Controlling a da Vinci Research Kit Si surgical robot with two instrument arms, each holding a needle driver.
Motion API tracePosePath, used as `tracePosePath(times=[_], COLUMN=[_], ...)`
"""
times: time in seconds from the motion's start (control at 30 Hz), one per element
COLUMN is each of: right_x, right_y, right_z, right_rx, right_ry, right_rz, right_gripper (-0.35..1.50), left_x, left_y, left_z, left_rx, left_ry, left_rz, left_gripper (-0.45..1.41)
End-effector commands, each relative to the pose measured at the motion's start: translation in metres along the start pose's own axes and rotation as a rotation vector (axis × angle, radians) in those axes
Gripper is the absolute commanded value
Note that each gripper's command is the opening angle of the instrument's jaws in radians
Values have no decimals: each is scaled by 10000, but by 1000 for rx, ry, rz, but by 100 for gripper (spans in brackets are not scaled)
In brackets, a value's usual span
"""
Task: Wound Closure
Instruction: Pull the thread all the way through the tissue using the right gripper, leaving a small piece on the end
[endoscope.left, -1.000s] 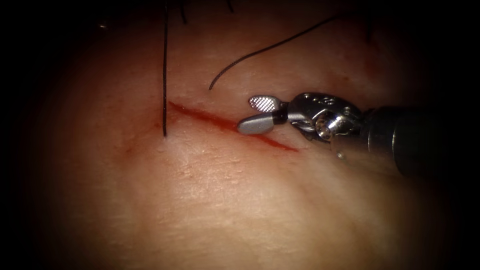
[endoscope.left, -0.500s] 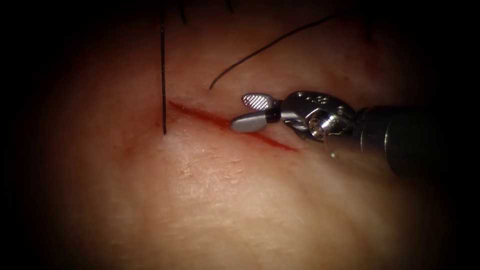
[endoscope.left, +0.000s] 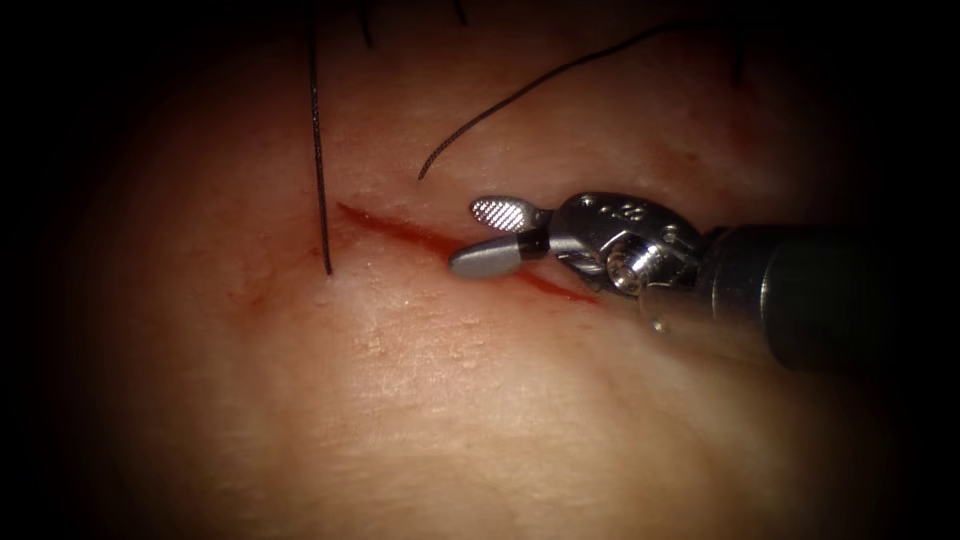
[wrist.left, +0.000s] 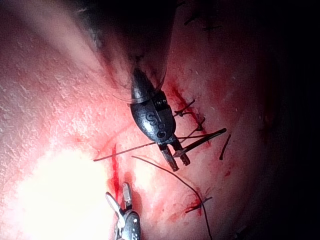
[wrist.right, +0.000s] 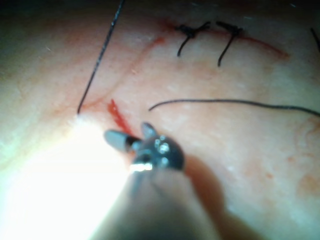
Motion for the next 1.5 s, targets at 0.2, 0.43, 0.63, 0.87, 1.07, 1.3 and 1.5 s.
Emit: tracePosePath(times=[0.2, 0.43, 0.63, 0.87, 1.07, 1.3, 1.5], right_x=[17, 29, 23, 12, -1, -16, -29], right_y=[-50, -71, -68, -66, -48, -44, -47], right_z=[39, 75, 85, 97, 93, 104, 127], right_rx=[16, -40, -76, -96, -157, -151, -128], right_ry=[9, 7, -6, -53, -99, -116, -130], right_rz=[-111, -240, -327, -379, -394, -403, -417], right_gripper=[113, 109, 108, 98, 98, 84, 84], left_x=[-57, -93, -89, -87, -86, -89, -91], left_y=[29, 49, 53, 60, 64, 71, 76], left_z=[-23, -29, -32, -34, -35, -33, -30], left_rx=[35, 62, 61, 59, 55, 52, 51], left_ry=[-14, -21, -22, -20, -16, -9, -5], left_rz=[-38, -54, -55, -53, -51, -56, -52], left_gripper=[-45, -45, -45, -45, -45, -45, -45])
